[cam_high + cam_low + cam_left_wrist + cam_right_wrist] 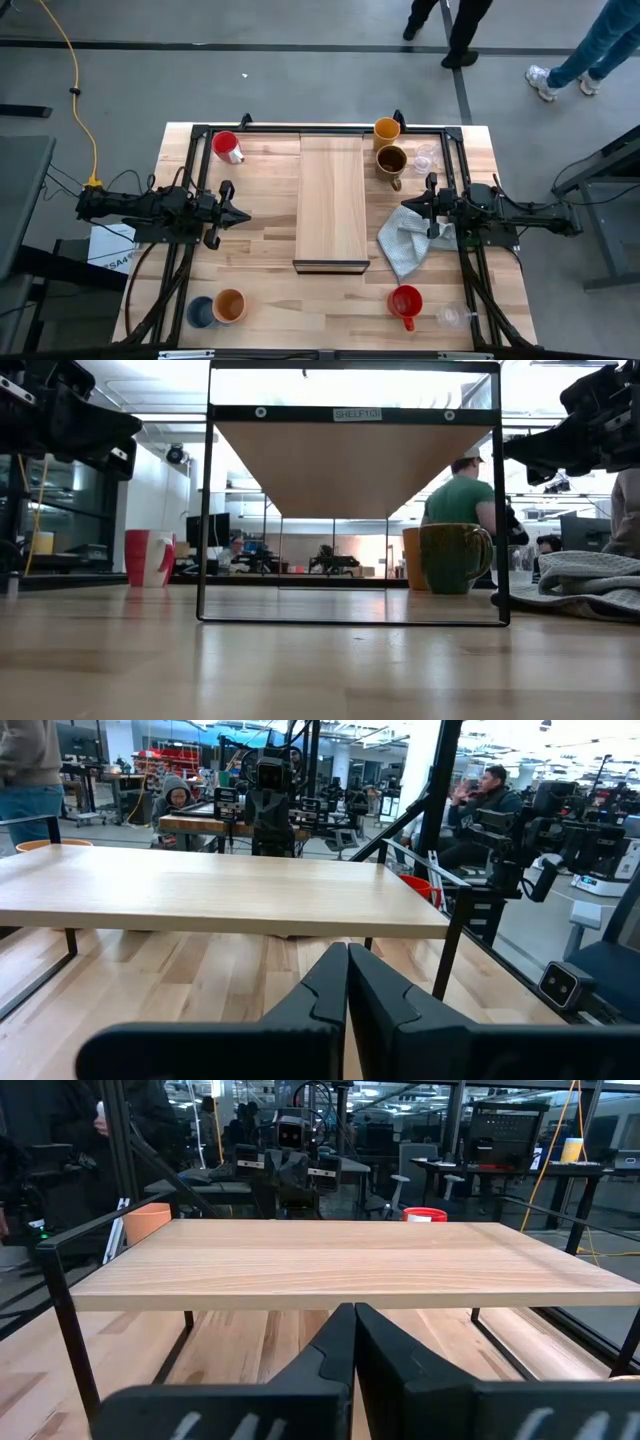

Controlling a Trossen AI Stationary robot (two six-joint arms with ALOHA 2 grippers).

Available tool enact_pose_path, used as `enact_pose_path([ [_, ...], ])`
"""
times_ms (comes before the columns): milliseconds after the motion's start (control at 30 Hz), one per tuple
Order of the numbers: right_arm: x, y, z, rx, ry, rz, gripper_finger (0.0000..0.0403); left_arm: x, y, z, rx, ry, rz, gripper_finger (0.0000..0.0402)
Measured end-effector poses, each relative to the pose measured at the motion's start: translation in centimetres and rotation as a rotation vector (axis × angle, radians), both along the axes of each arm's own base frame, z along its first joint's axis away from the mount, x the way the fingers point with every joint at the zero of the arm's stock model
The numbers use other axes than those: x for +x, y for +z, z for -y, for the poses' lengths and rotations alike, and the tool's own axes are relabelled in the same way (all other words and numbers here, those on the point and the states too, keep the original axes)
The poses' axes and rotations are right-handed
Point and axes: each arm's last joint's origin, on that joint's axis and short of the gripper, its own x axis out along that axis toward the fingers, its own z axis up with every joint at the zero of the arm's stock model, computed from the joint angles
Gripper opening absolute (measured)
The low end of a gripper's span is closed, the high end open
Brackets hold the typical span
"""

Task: Stack small to large cups/mugs on shelf

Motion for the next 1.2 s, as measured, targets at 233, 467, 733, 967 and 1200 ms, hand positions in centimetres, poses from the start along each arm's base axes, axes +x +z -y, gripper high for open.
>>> enact_pose_path([
  [233, 0.0, 0.0, 0.0, 0.000, 0.000, 0.000, 0.0000, 0.0, 0.0, 0.0, 0.000, 0.000, 0.000, 0.0001],
  [467, 0.0, 0.0, 0.0, 0.000, 0.000, 0.000, 0.0000, 0.0, 0.0, 0.0, 0.000, 0.000, -0.001, 0.0001],
  [733, 0.0, 0.0, 0.0, 0.000, 0.001, 0.000, 0.0000, 0.0, 0.0, 0.0, 0.000, 0.000, 0.000, 0.0001],
  [967, -0.2, 1.8, 0.1, -0.119, -0.041, 0.176, 0.0000, 0.0, 0.0, 0.0, 0.000, 0.000, 0.000, 0.0001],
  [1200, -4.2, 8.2, -0.2, -0.014, -0.004, 0.947, 0.0000, 0.0, 0.0, 0.0, 0.000, 0.000, 0.000, 0.0001],
])
